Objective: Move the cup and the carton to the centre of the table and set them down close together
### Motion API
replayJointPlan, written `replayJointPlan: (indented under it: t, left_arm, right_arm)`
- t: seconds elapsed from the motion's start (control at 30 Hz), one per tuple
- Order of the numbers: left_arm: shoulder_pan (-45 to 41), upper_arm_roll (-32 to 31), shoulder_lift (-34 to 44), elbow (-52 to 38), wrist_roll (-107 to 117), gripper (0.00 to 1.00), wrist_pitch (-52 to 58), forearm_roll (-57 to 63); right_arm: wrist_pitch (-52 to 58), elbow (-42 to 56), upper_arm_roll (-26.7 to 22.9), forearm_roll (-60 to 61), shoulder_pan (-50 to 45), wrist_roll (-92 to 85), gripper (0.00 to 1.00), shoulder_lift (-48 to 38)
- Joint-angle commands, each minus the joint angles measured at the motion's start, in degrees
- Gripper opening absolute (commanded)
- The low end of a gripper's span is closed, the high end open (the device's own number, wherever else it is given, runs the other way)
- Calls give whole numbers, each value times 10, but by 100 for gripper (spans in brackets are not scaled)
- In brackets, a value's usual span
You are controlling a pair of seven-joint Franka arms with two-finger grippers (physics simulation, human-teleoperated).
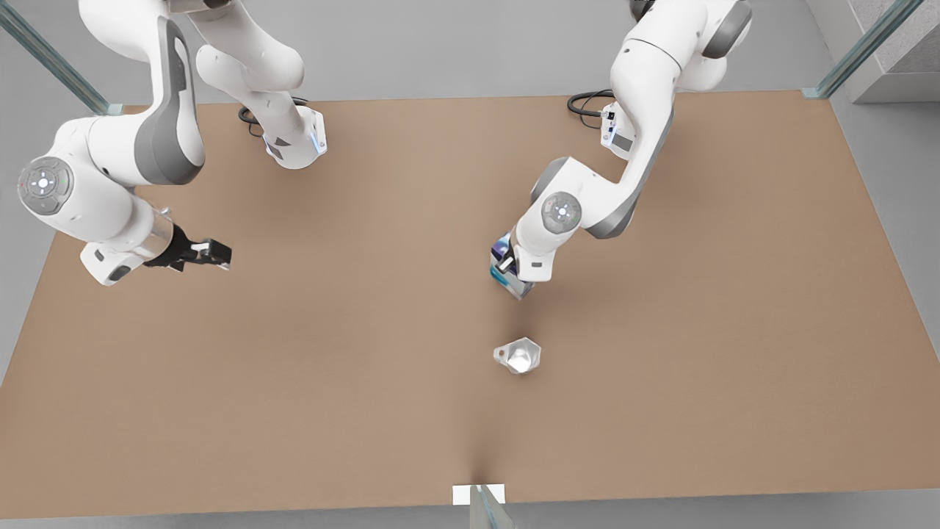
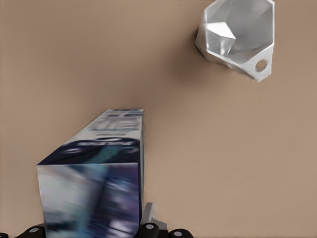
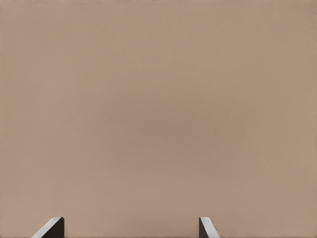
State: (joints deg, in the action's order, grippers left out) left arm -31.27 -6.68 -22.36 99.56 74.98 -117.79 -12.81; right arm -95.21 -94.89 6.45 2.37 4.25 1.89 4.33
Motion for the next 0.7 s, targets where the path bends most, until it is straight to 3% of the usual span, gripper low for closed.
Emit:
replayJointPlan:
  t: [0.0,0.03,0.13,0.47,0.53,0.6,0.67]
  left_arm:
    - [1,0,-1,-2,1,58,6,51]
    - [0,0,-5,-2,-1,61,3,51]
    - [1,0,-9,-2,-2,99,-6,52]
    - [1,7,21,-11,0,100,41,51]
    - [1,6,32,-25,4,100,84,46]
    - [9,28,55,-108,-18,100,241,27]
    - [98,79,95,-119,-387,100,289,62]
  right_arm:
    - [-6,-1,0,0,0,0,100,0]
    - [-30,-28,1,3,1,16,100,-16]
    - [-9,-11,-3,0,-1,29,100,-5]
    - [-3,-13,1,-12,-14,94,100,-13]
    - [-2,-13,1,-13,-13,94,100,-16]
    - [-6,-13,-2,-13,-10,90,100,-16]
    - [-13,-13,-2,-13,-10,87,100,-14]
